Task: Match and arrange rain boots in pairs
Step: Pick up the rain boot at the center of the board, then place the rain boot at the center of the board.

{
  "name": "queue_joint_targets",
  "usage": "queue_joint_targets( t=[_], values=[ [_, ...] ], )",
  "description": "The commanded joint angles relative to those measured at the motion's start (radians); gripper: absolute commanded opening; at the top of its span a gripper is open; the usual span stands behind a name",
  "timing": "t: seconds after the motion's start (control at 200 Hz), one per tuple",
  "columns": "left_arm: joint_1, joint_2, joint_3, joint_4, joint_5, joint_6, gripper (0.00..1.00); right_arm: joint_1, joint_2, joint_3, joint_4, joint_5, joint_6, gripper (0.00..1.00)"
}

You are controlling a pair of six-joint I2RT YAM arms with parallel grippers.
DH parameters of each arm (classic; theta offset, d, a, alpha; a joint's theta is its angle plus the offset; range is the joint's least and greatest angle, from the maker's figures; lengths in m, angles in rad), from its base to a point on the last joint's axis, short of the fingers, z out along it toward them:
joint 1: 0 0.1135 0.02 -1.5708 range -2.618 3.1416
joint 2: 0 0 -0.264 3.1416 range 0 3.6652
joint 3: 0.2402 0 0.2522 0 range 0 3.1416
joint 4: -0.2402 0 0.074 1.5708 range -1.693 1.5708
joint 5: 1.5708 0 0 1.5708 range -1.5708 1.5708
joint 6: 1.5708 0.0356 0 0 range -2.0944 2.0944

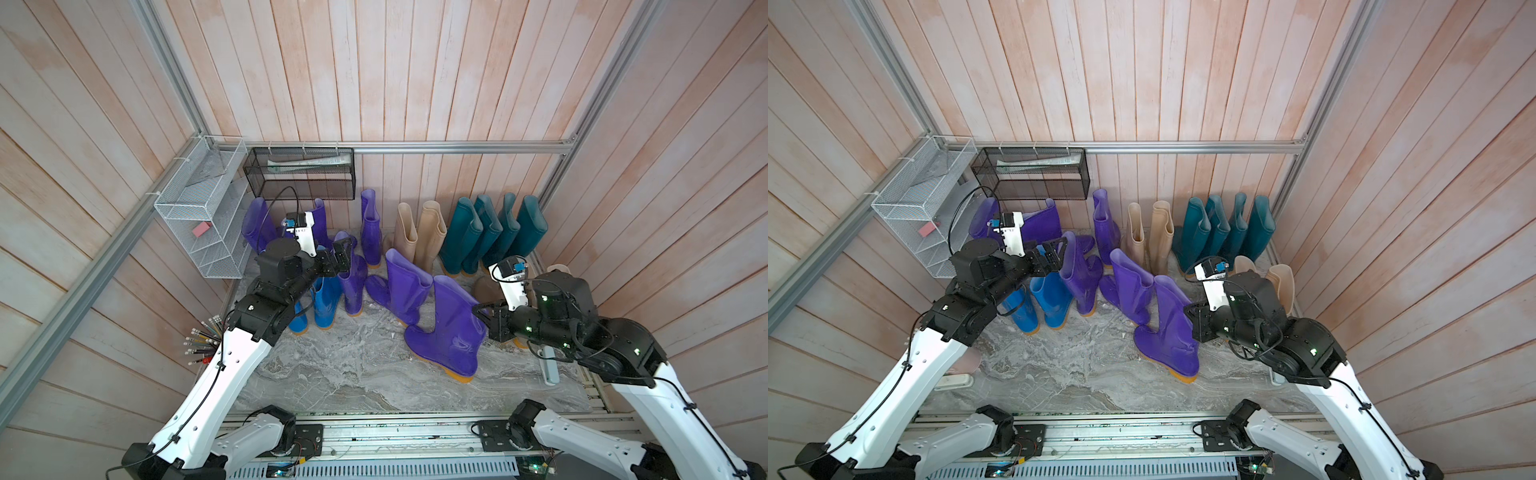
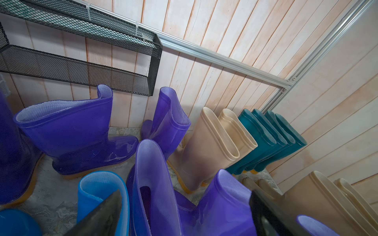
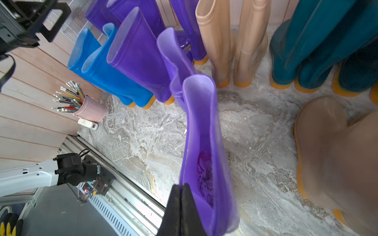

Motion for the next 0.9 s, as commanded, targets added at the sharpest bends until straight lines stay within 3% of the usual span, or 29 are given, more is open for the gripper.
queue_joint_targets(
  t=[0.0, 0.205, 0.415, 0.695, 0.895],
  values=[
    [0.005, -0.014, 0.039, -0.002, 0.022, 0.001, 1.0, -0.002, 0.01, 0.094, -0.015, -0.02, -0.069, 0.0],
    [0.006, -0.009, 0.048, -0.002, 0.033, -0.008, 1.0, -0.003, 0.07, 0.241, -0.131, -0.069, -0.094, 0.0],
    [0.005, 0.004, 0.048, 0.005, 0.047, -0.018, 1.0, -0.003, 0.089, 0.22, -0.14, 0.063, -0.126, 0.0],
    [0.005, 0.019, 0.057, 0.005, 0.05, -0.011, 1.0, -0.003, 0.18, 0.168, -0.045, 0.067, -0.254, 0.0],
    [0.005, 0.023, 0.058, 0.004, 0.047, -0.002, 1.0, 0.004, 0.244, 0.18, -0.03, 0.128, -0.252, 0.0]
  ],
)
